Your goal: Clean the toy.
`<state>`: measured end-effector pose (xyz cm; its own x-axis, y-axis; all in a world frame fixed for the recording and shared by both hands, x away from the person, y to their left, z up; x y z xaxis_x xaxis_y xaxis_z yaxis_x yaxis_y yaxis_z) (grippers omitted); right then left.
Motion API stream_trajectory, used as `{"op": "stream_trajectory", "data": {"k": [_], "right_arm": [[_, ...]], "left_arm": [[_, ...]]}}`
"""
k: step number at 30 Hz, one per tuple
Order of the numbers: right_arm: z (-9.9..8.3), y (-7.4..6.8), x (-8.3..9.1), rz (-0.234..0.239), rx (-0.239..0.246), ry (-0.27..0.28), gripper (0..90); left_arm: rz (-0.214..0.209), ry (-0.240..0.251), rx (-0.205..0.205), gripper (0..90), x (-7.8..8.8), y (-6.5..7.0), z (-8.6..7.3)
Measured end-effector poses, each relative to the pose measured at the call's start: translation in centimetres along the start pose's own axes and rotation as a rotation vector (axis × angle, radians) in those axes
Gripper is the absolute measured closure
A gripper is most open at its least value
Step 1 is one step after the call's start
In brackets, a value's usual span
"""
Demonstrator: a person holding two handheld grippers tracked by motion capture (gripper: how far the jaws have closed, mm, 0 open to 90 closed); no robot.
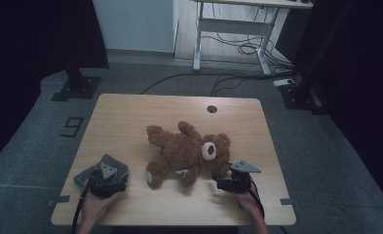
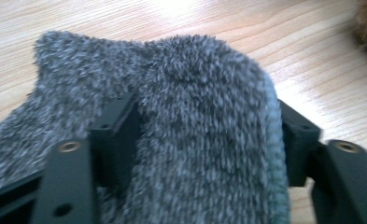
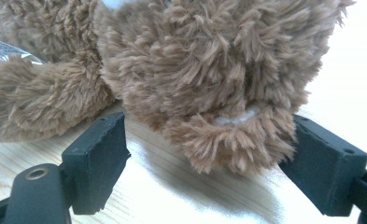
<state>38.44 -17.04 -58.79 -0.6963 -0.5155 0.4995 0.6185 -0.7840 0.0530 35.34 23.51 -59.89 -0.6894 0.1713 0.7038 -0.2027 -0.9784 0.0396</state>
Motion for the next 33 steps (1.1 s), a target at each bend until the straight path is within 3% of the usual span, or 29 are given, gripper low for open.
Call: {"op": "stream_trajectory", "data": {"k": [5,10,14,19,28,32,33], "right_arm": [[-0.2,0.1,-0.1,-0.003,-0.002,-0.007,17.3],[-0.2,0.1,-0.1,-0.001,-0.008,-0.007,17.3],[-0.2,0.2,-0.1,0.0,-0.009,-0.007,17.3],[-0.2,0.2,0.0,0.007,-0.01,-0.004,17.3],[0.0,0.2,0.0,0.007,-0.009,0.003,20.8],[0.2,0.3,0.1,-0.002,-0.001,0.015,27.4],[0.2,0.5,0.1,-0.011,-0.008,0.015,34.2]], "left_arm": [[0.017,0.009,-0.003,46.1,0.1,-0.3,0.0],[0.044,0.024,-0.047,59.8,0.3,-0.6,-0.1],[0.044,0.032,-0.056,70.0,0.4,-0.6,-0.1],[-0.029,0.05,-0.006,76.0,0.8,-0.4,0.3],[-0.111,0.096,0.064,78.3,2.0,-0.5,1.1],[-0.191,0.135,0.122,78.4,3.0,-0.2,1.9],[-0.217,0.145,0.143,78.9,3.2,0.0,2.1]]}}
Point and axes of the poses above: each handheld gripper's, and its own axes: x roughly backward along the jaws, z roughly out of its top, y roughly to its right, the point moved 8 cm from there along -x, roughly forward along the jaws, and after that the axes turned 11 degrees about x, right-handed, at the moved point
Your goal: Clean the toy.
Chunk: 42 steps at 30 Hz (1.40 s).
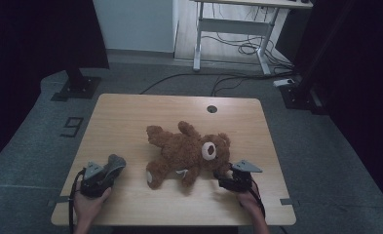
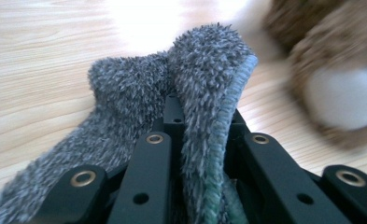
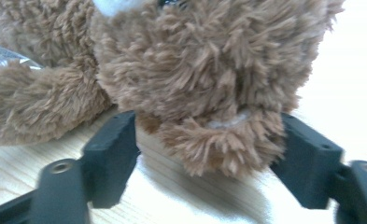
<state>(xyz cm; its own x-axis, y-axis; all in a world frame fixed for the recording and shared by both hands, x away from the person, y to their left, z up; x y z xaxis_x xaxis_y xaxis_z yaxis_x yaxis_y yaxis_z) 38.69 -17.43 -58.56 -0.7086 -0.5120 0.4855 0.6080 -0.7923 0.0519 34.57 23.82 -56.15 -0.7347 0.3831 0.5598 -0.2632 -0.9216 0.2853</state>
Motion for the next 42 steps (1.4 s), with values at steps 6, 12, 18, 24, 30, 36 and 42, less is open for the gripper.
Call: {"op": "stream_trajectory", "data": {"k": [6,12,18,24,30,36,42], "right_arm": [[0.0,0.5,0.0,-0.023,-0.016,-0.006,49.7],[0.0,0.7,0.1,-0.04,-0.004,-0.009,60.6],[0.0,0.8,0.2,-0.034,-0.005,-0.005,68.2],[0.0,0.9,0.3,-0.027,-0.008,0.001,71.6],[0.0,0.9,0.4,-0.025,-0.007,0.01,72.9],[0.1,0.9,0.4,-0.016,-0.014,0.02,73.0],[0.1,0.9,0.4,-0.012,-0.01,0.02,73.0]], "left_arm": [[-0.056,0.043,-0.004,79.4,0.7,1.8,0.9],[-0.119,0.049,-0.049,79.5,0.5,4.9,1.6],[-0.189,0.055,-0.107,79.5,-0.1,9.1,3.0],[-0.242,0.053,-0.149,79.5,-0.8,12.4,3.7],[-0.306,0.042,-0.219,79.5,-1.7,16.9,4.6],[-0.36,0.017,-0.295,79.4,-3.0,21.7,5.3],[-0.403,-0.022,-0.323,79.3,-5.4,25.3,5.0]]}}
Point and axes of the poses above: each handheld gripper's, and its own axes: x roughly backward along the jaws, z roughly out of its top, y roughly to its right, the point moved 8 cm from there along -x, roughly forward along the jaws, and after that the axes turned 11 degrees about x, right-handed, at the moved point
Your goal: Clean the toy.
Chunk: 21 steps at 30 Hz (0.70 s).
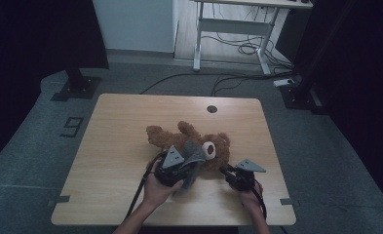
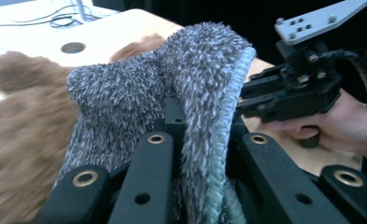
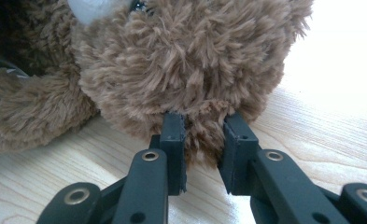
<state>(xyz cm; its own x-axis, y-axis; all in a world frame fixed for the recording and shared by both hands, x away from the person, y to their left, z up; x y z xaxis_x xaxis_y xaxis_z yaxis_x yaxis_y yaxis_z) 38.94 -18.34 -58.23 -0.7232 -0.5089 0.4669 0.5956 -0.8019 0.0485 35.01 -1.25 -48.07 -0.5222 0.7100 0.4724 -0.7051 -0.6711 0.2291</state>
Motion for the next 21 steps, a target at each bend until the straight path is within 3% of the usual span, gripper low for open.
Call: {"op": "stream_trajectory", "data": {"k": [6,10,12,15,21], "right_arm": [[0.0,0.1,0.0,0.012,-0.013,0.008,73.7],[0.1,0.1,0.0,0.017,-0.013,0.012,74.5],[0.1,0.1,0.1,0.019,-0.015,0.015,74.8],[0.2,0.1,0.2,0.022,-0.02,0.022,75.3],[0.2,0.1,0.3,0.031,-0.007,0.026,75.9]], "left_arm": [[-0.037,-0.072,-0.027,79.4,-4.2,1.7,-0.5],[-0.066,-0.091,-0.019,79.4,-5.8,2.7,-0.7],[-0.069,-0.116,-0.043,79.4,-7.2,3.6,-1.2],[-0.052,-0.133,-0.054,79.4,-8.1,3.6,-1.7],[-0.014,-0.159,-0.016,79.1,-9.0,2.2,-3.1]]}}
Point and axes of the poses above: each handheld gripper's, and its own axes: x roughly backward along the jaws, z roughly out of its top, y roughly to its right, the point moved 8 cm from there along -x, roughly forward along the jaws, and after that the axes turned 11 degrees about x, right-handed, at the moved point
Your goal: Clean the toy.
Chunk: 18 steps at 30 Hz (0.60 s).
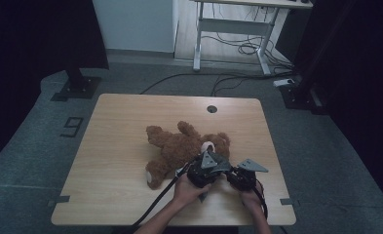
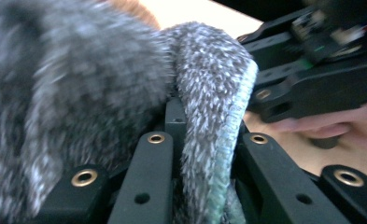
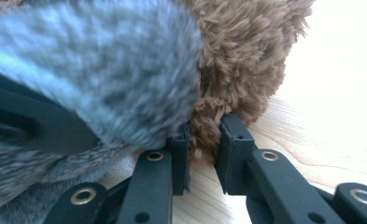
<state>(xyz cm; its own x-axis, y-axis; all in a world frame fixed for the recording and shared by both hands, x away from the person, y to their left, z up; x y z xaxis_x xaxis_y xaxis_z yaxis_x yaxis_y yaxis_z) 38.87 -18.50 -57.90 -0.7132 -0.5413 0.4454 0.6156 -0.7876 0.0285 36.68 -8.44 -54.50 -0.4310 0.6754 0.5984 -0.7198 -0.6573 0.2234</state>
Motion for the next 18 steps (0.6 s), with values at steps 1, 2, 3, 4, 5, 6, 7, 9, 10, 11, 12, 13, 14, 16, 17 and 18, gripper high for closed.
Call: {"op": "stream_trajectory", "data": {"k": [1,2,3,4,5,6,7,9,10,11,12,13,14,16,17,18], "right_arm": [[0.0,0.0,0.0,0.001,0.002,-0.001,76.2],[0.0,0.0,0.0,0.0,0.003,-0.002,76.4],[0.0,0.1,0.0,-0.002,0.005,-0.001,76.7],[0.0,0.1,0.0,-0.002,0.005,-0.001,76.7],[0.0,0.1,0.0,-0.003,0.005,-0.001,76.9],[0.0,0.1,0.0,-0.003,0.005,-0.001,76.9],[-0.1,0.1,0.0,-0.004,0.005,-0.001,76.9],[-0.2,0.3,0.0,-0.005,0.007,-0.006,76.9],[-0.2,0.3,0.0,-0.005,0.007,-0.006,76.9],[-0.3,0.3,0.0,-0.005,0.004,-0.007,76.9],[-0.3,0.3,0.0,-0.004,0.002,-0.007,76.9],[-0.3,0.3,0.0,-0.005,0.005,-0.006,76.9],[-0.2,0.3,0.0,-0.005,0.005,-0.006,76.9],[-0.2,0.3,0.0,-0.005,0.003,-0.004,77.0],[-0.2,0.3,0.1,-0.005,0.002,-0.005,76.9],[-0.2,0.3,0.1,-0.005,0.002,-0.005,76.9]], "left_arm": [[0.005,-0.001,0.005,79.1,0.0,-0.2,-0.2],[0.011,-0.002,0.012,79.2,0.1,-0.5,-0.3],[0.013,-0.004,0.028,79.2,0.5,-1.0,-0.6],[0.013,-0.004,0.028,79.3,0.5,-1.0,-0.6],[0.017,-0.008,0.033,79.3,1.0,-1.5,-1.0],[0.017,-0.008,0.033,79.4,1.0,-1.5,-1.0],[0.022,-0.01,0.032,79.4,1.4,-1.8,-1.2],[0.039,-0.002,0.031,79.6,2.5,-2.7,-1.6],[0.051,0.006,0.032,79.6,3.2,-3.2,-1.8],[0.062,0.01,0.039,79.6,4.0,-3.9,-2.0],[0.071,0.017,0.053,79.6,4.8,-4.5,-2.2],[0.078,0.024,0.069,79.7,5.6,-5.2,-2.4],[0.082,0.032,0.088,79.7,6.3,-5.8,-2.6],[0.09,0.041,0.106,79.7,7.8,-6.9,-3.0],[0.095,0.048,0.11,79.7,8.5,-7.3,-3.2],[0.101,0.053,0.114,79.7,9.1,-7.7,-3.5]]}}
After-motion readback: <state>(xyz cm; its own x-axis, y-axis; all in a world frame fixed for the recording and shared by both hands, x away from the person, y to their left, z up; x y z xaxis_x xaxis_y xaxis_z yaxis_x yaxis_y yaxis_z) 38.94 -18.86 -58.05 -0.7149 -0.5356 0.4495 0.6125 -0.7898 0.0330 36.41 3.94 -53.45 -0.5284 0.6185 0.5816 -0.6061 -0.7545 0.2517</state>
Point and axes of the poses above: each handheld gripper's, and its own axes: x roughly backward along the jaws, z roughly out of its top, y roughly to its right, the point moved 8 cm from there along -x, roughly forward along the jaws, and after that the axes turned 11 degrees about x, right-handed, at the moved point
